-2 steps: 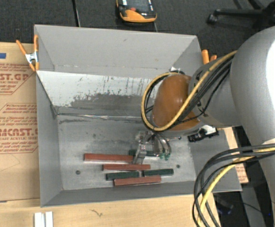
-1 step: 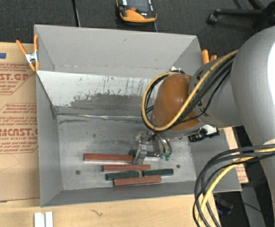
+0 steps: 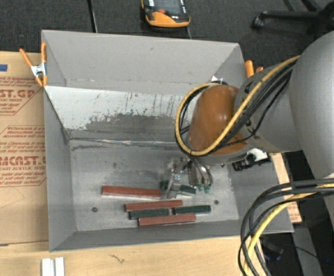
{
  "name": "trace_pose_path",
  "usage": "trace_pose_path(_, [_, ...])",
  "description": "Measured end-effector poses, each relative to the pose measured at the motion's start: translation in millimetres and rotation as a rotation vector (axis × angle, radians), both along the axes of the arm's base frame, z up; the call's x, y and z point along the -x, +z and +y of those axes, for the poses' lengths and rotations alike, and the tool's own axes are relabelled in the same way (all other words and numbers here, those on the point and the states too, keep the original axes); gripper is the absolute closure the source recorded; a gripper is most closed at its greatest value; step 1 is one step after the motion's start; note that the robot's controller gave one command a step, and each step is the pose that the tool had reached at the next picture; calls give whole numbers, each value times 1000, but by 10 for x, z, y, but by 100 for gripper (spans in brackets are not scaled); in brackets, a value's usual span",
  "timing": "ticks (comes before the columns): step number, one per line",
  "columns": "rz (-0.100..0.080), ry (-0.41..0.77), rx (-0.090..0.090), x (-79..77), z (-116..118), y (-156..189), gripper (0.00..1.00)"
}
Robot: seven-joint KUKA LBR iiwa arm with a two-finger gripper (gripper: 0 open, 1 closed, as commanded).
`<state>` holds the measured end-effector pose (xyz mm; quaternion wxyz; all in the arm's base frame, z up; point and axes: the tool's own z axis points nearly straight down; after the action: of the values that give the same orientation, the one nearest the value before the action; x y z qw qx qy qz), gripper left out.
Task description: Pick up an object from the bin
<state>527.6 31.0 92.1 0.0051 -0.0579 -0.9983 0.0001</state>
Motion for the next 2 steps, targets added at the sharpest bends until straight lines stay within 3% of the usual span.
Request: trace_pose_path(2, [-8,0,-1,-25,3,529,100])
